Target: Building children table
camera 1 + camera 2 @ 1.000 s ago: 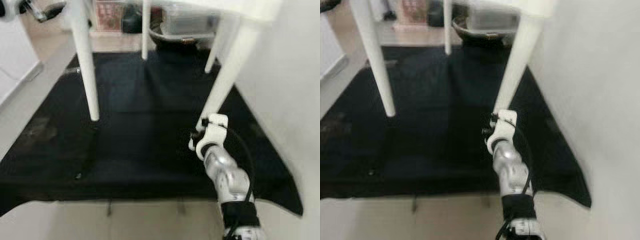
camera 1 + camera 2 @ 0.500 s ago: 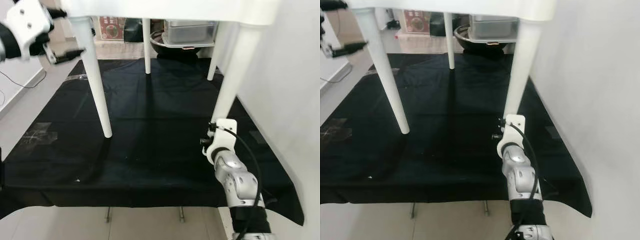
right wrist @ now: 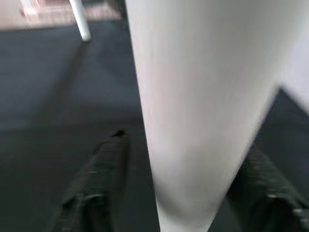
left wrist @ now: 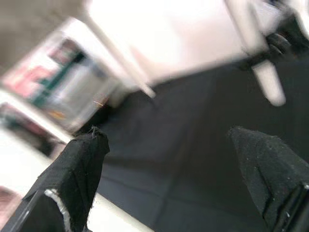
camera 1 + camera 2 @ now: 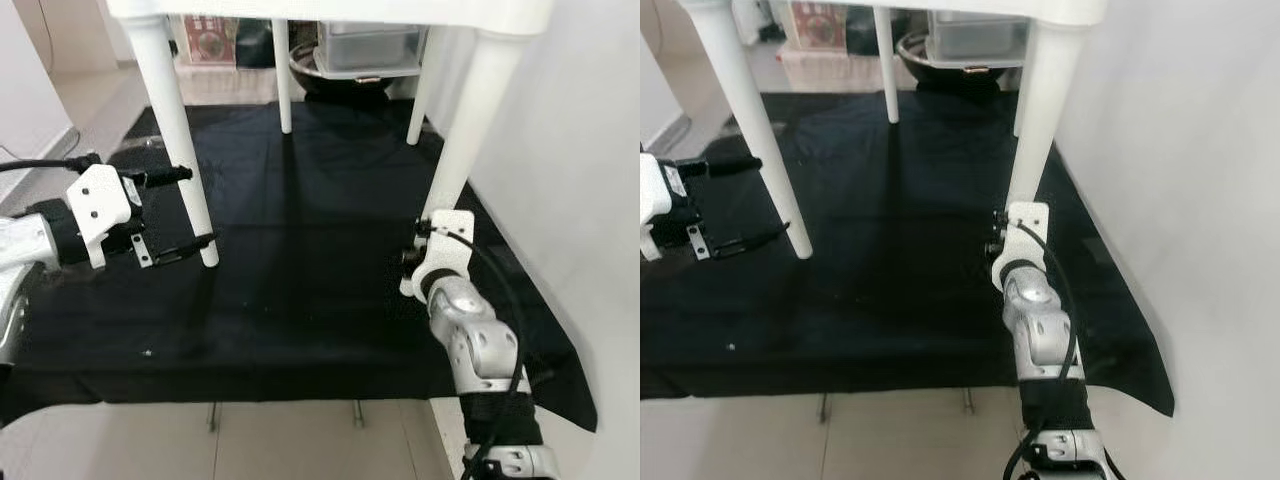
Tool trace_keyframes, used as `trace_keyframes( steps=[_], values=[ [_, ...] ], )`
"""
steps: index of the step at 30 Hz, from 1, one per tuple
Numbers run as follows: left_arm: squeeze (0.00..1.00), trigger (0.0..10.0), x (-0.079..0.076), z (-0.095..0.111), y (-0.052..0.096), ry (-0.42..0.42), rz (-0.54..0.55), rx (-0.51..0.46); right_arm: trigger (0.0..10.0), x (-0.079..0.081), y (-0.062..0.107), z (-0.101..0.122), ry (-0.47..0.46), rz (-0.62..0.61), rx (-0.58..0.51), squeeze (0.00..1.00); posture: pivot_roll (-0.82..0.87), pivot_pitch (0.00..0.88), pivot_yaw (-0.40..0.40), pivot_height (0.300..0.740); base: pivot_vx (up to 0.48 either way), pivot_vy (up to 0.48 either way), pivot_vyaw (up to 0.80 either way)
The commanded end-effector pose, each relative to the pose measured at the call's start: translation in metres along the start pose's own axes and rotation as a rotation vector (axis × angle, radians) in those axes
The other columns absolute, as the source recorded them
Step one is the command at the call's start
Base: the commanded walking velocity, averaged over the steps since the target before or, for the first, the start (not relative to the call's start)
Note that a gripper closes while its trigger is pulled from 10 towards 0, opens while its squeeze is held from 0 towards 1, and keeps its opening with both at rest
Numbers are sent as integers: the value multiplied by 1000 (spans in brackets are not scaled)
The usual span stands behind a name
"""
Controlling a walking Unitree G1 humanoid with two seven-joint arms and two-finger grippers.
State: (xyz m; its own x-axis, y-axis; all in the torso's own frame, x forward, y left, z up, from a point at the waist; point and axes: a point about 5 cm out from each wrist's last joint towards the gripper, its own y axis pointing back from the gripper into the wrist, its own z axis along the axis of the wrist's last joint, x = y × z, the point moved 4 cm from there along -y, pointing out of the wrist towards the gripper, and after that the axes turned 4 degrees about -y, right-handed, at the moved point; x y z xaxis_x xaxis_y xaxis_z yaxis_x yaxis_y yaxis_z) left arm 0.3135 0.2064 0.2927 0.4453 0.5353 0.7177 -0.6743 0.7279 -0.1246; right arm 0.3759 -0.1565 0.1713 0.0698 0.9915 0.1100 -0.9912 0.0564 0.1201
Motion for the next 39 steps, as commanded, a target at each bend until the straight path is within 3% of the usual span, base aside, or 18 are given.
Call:
trace_keyframes(
  steps=[1,5,7,8,11,12,16,18,20,21,22,23,24,25,29,39],
  values=[
    [0,10000,-2,-4,2,35,91,13,10000,-5,3,-4,2,-13,0,1000,65,0,-58,740,0,0,0],
    [0,10000,-21,-28,13,201,352,99,10000,-20,15,0,-8,-59,-67,1000,57,0,-58,740,0,0,0],
    [0,10000,-21,-28,13,201,352,99,10000,-20,15,0,-8,-59,-67,1000,57,0,-58,740,0,0,0],
    [0,10000,-35,-34,20,289,436,137,10000,-30,25,-1,8,-86,-80,1000,51,0,-59,740,0,0,0],
    [0,10000,-42,-37,24,322,469,154,10000,-35,30,-3,16,-98,-76,1000,52,0,-60,740,0,0,0],
    [0,10000,-63,-41,31,379,541,210,10000,-45,43,0,53,-125,-109,1000,44,0,-59,740,0,0,0],
    [0,10000,-79,-44,36,412,586,246,10000,-50,53,5,79,-135,-150,1000,41,0,-63,740,0,0,0],
    [0,10000,-95,-48,39,459,631,279,10000,-49,59,9,83,-128,-176,1000,37,0,-63,740,0,0,0],
    [0,10000,-95,-48,39,459,631,279,10000,-49,59,9,83,-128,-176,1000,37,0,-63,740,0,0,0],
    [0,10000,-105,-51,41,488,660,309,10000,-48,61,11,93,-119,-190,1000,31,0,-62,740,0,0,0],
    [0,10000,-114,-53,43,507,682,335,10000,-47,63,11,110,-111,-194,482,31,0,-63,740,0,0,0],
    [0,10000,-114,-53,43,507,682,335,10000,-47,63,11,110,-111,-194,482,31,0,-63,740,0,0,0],
    [0,10000,-124,-55,45,521,700,365,10000,-45,63,8,127,-105,-180,0,22,0,-64,740,0,0,0],
    [0,10000,-132,-55,46,518,707,390,10000,-45,65,5,137,-102,-167,0,22,0,-64,740,0,0,0],
    [0,10000,-139,-54,47,525,722,420,10000,-42,68,-3,138,-72,-129,0,14,0,-66,740,0,0,0],
    [0,10000,-146,-56,47,556,744,452,10000,-33,76,-8,153,7,-118,0,6,0,-62,740,-157,0,0]
  ],
)
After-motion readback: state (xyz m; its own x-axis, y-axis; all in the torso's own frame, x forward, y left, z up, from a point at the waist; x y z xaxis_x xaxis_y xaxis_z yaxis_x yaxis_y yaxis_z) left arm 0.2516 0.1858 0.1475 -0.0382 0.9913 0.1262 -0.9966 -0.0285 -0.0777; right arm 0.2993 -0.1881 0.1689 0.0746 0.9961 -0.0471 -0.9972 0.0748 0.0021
